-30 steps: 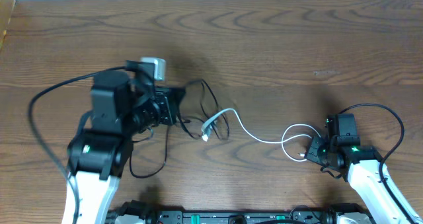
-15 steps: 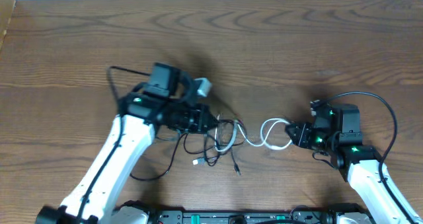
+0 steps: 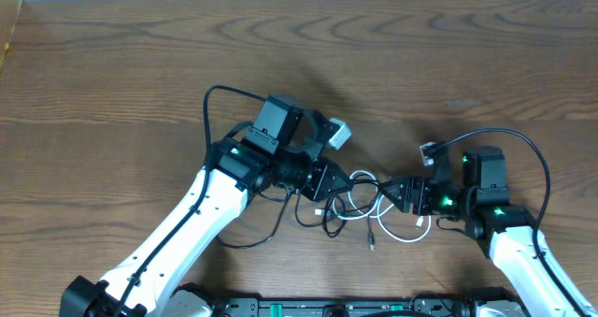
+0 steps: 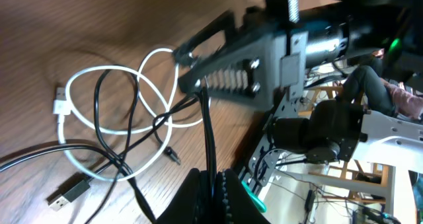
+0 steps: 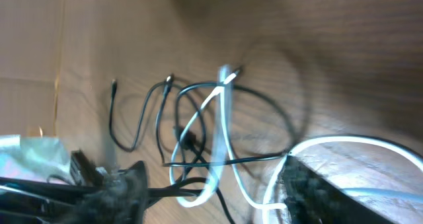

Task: Untangle cables

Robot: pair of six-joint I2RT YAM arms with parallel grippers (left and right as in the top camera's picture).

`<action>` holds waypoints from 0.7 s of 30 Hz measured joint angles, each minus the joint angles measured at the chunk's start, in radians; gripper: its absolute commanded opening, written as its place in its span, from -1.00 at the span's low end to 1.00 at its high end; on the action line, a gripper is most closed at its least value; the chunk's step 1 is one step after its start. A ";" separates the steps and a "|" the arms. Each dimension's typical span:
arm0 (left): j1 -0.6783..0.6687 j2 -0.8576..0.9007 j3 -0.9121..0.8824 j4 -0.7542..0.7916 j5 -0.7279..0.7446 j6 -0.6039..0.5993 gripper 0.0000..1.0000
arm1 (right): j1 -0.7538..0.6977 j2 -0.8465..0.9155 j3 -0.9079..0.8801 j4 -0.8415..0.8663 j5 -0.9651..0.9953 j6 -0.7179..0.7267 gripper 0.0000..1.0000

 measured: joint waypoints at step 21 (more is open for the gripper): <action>-0.065 0.000 0.000 0.036 0.023 -0.003 -0.85 | 0.046 0.014 0.000 -0.062 0.224 0.123 -0.03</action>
